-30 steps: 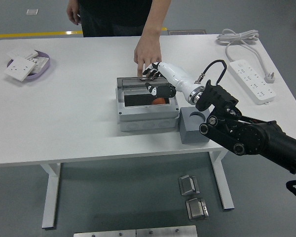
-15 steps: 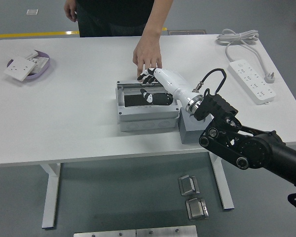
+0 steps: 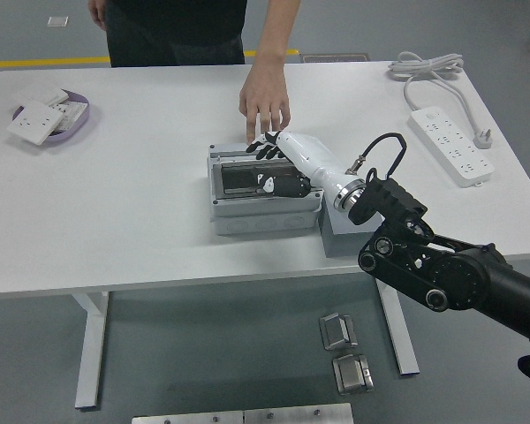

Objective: Pick up the cylinder from the cube,place it in the box,flap close box

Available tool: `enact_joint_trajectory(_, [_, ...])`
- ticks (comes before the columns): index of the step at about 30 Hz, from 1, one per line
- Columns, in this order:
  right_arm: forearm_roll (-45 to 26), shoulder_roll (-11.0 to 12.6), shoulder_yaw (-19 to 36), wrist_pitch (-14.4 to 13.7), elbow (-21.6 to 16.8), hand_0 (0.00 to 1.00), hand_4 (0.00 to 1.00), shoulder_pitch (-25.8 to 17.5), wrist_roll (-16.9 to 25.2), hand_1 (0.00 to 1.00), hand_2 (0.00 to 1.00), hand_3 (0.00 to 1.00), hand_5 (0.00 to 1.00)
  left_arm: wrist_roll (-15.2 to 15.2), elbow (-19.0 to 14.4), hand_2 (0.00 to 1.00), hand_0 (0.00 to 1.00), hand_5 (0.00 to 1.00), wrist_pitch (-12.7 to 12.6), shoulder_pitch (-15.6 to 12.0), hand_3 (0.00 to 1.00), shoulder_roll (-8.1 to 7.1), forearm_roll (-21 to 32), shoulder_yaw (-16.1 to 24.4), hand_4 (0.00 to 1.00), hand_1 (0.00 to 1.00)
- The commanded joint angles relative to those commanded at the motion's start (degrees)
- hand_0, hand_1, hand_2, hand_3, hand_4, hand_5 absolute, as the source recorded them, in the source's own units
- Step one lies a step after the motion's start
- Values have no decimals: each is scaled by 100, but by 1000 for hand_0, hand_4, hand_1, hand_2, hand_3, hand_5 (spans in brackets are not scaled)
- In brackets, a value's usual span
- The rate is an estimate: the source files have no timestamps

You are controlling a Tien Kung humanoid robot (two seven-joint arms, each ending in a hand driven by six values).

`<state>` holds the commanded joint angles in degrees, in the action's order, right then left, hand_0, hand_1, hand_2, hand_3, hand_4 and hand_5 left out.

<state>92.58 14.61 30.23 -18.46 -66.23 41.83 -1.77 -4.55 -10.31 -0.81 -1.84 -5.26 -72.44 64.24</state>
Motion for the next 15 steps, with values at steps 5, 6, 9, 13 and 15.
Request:
enact_joint_trajectory(5, [257,77,589,-67,-167,608,530,-348,12,606,612,676,247,-18,0,575,597,296,-11,-20,611,15,-26,38,672,621])
enact_joint_trajectory(6, [300,88,695,-91,-211,608,530,-432,25,606,612,676,247,-20,0,575,597,296,-14,-27,611,18,-28,44,672,621])
enact_joint_trajectory(9, [452,105,1179,-182,-386,603,525,-780,90,604,611,676,245,-32,0,576,596,296,-27,-52,611,33,-42,74,672,620])
enact_joint_trajectory(13, [419,78,1940,-335,-651,603,525,-1285,332,604,611,676,245,-38,0,576,596,296,-42,-87,611,60,-34,91,672,620])
enact_joint_trajectory(15, [213,76,2366,-405,-789,603,525,-1557,535,604,611,676,245,-31,0,576,596,296,-50,-106,611,72,-15,88,672,620])
